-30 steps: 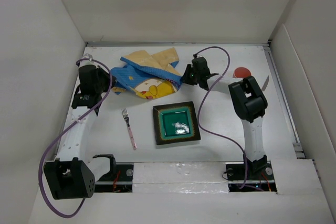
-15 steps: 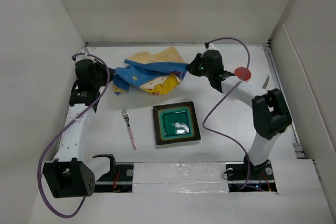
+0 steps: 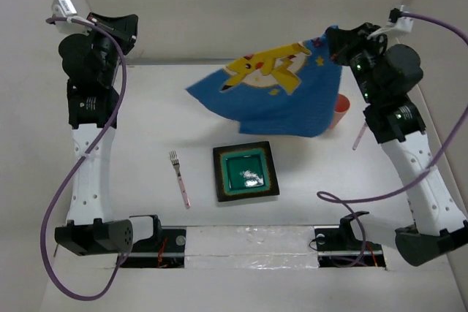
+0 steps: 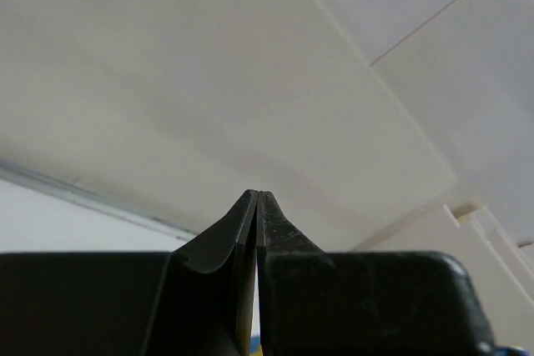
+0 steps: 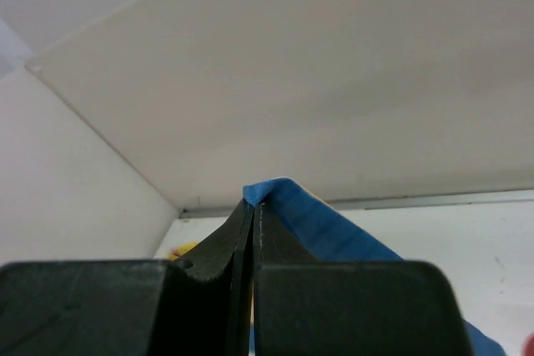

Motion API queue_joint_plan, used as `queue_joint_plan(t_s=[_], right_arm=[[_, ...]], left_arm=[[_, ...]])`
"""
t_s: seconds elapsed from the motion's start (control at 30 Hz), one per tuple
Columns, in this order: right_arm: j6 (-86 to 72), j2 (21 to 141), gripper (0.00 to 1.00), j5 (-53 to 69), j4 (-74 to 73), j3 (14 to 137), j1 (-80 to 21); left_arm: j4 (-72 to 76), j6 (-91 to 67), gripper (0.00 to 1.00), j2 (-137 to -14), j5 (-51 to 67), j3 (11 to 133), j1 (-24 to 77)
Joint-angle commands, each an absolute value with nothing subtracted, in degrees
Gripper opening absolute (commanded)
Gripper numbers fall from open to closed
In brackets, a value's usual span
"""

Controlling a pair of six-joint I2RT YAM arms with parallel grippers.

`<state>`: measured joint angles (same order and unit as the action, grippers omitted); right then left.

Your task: Set the dinner table for one person

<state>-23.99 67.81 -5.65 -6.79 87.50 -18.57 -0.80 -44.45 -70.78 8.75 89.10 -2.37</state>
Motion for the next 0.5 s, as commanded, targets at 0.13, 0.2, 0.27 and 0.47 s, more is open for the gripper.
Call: queue_joint_plan(t_s=[0.13,0.2,0.27,0.47], right_arm=[[-21.36,62.14,0.00,-8.09,-13.19,87.37,-17.23],[-21.53,63.10,0.00,-6.78,-13.53,85.97,-16.62],[-21.88,63.89,0.00,-4.06,-12.58,84.47,-16.00],[-23.11,64.78,0.00,-0.79,-10.20,82.53,-16.00]], left_arm=[[3.43,-47.29,0.00,-69.52,14.66,91.34,-2.81],[3.43,-46.15,0.00,-68.91,15.39,87.91,-0.19],[4.39,-44.21,0.00,-68.64,16.51,80.45,4.12],[10.71,-43.34,0.00,-70.66,23.37,65.75,12.19]])
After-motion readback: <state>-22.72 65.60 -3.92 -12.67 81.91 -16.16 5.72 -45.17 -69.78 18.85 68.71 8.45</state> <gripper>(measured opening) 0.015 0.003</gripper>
